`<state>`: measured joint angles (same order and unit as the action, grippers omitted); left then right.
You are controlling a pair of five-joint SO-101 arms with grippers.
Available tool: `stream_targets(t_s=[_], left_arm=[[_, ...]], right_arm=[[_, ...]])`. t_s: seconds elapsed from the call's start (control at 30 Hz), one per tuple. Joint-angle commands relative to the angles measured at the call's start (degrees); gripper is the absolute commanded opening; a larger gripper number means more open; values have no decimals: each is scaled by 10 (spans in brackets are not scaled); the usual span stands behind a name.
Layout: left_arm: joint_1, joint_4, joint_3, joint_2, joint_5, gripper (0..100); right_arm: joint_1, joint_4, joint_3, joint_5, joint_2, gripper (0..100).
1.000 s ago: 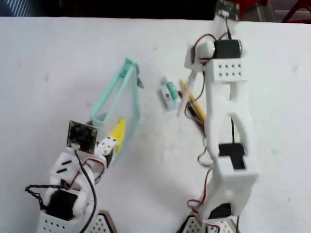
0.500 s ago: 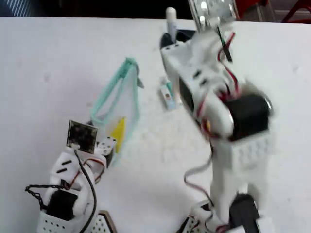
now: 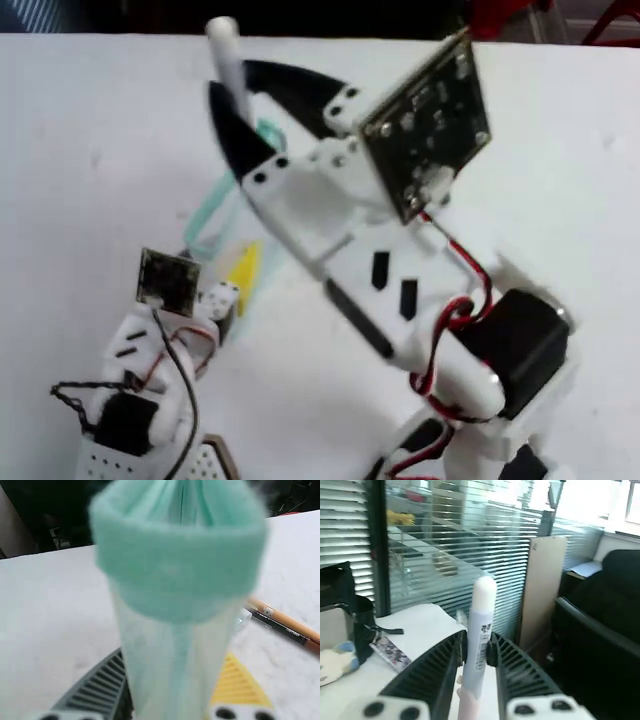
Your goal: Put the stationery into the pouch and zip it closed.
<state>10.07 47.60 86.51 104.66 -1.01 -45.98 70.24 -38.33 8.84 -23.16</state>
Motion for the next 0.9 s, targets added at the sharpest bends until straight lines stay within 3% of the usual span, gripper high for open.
stream_targets(t_s=[0.0,0.43,0.87], left_arm=[[12,-10,-9,-2,-8,191],[11,-10,-8,-2,-7,191],[7,-10,-8,-2,-6,191]], right_arm=[[-19,-20,5,-12,8,16],[0,-184,217,-24,5,16],[0,-190,341,-25,-74,16]])
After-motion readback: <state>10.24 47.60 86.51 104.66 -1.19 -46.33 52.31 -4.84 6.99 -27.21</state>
